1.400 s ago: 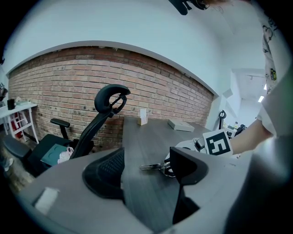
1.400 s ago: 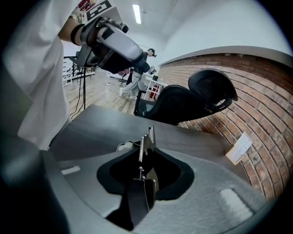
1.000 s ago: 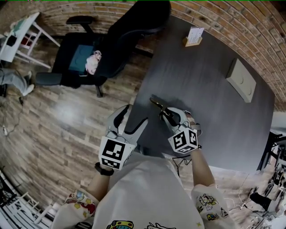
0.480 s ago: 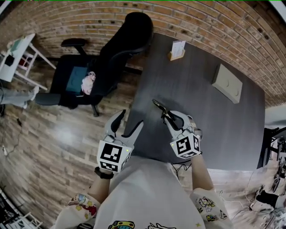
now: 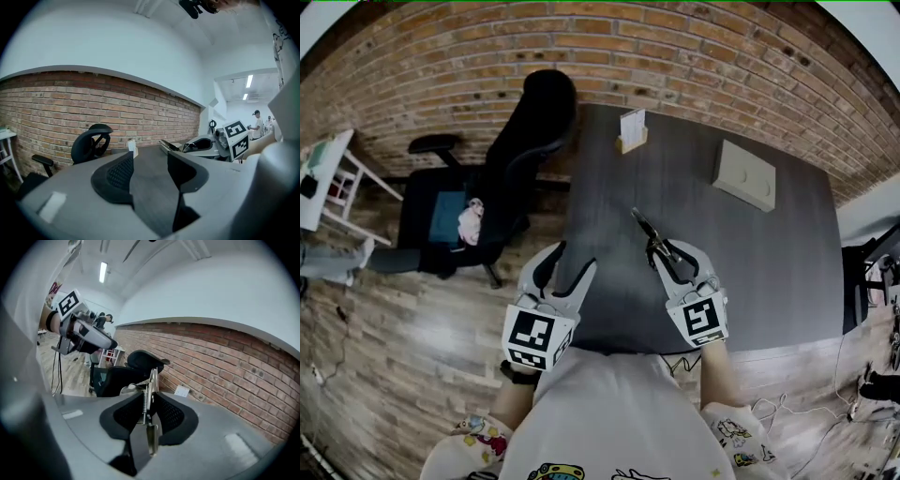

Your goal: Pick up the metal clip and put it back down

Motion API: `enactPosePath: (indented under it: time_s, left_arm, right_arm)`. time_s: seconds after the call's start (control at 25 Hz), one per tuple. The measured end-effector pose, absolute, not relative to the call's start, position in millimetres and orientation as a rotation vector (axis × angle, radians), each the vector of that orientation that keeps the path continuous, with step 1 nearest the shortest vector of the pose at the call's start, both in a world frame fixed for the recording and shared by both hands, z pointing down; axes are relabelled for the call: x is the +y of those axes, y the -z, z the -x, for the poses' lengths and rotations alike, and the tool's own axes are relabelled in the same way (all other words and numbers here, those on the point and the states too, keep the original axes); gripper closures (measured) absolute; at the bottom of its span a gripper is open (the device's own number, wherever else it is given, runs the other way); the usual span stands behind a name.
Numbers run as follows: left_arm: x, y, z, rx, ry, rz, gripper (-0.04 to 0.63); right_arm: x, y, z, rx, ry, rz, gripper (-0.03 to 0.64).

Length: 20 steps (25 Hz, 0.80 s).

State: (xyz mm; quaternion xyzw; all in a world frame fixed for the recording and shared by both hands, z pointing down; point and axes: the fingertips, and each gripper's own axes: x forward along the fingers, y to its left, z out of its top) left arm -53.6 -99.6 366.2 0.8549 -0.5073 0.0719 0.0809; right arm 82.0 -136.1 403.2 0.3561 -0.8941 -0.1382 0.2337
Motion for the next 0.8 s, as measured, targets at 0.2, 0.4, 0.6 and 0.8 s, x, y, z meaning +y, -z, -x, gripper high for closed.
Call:
enactPosePath:
  time_s: [0.2, 0.4, 0.6, 0.8]
  left_arm:
    - [-103.7, -355.3, 35.1, -1.439, -0.21, -2.624, 0.393]
    - [-101.8, -344.7, 19.2, -1.403, -0.188, -2.667, 0.428]
    - [-96.4, -335.0, 9.2, -1.394, -0.167, -2.679, 0.445]
    - [-91.2, -334.1, 5.6, -1.4, -0.15, -2.682, 0.472]
  right_arm:
    - [-129.5, -371.3, -109.1, -2.536, 0.273, -1.17, 0.526]
    - [-117.2, -347.8, -137.5, -2.596, 0.164, -1.318, 0.526]
    - [-104.2, -333.5, -158.0, -2.672, 0.032, -1.428, 0.526]
    - [-94.6, -326.2, -170.1, -2.725, -0.064, -1.485, 0.526]
